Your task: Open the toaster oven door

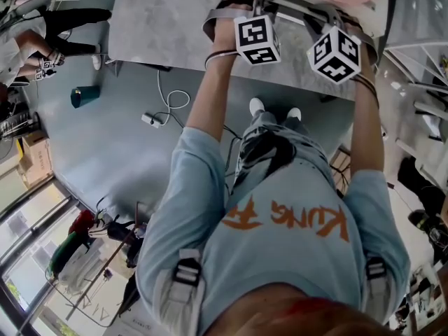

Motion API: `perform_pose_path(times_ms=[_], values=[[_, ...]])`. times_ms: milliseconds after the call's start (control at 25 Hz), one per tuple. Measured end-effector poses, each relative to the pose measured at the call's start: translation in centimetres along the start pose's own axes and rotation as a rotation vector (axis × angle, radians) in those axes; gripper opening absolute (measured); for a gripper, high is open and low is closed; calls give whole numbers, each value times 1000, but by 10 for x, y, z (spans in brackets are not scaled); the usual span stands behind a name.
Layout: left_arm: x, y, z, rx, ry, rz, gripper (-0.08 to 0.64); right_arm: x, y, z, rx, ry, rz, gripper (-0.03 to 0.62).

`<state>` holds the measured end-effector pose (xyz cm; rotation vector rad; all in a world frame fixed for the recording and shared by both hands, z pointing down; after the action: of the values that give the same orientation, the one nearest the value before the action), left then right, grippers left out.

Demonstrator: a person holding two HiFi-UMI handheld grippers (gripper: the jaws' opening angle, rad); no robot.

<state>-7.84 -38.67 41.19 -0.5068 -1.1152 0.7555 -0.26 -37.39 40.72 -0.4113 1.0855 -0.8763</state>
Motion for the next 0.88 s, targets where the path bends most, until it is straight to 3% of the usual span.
perform_pose_path(times_ms=[360, 880], values=[[20, 9, 8, 1, -13, 4, 133, -23, 4, -4, -19, 51, 2, 87], [60, 33, 22, 26, -80, 20, 111, -65, 17, -11, -50, 47, 90, 87]])
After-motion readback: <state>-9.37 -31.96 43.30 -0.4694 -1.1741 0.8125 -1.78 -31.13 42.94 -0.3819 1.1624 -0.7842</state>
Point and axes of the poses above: the fingertips, and each gripper's own axes: y backward along the fingers, x to its right, z out of its underside, the point moved 2 cm from there along y, backward along the fingers, and after that the axes turned 5 degrees about z, right-handed, at the moved point
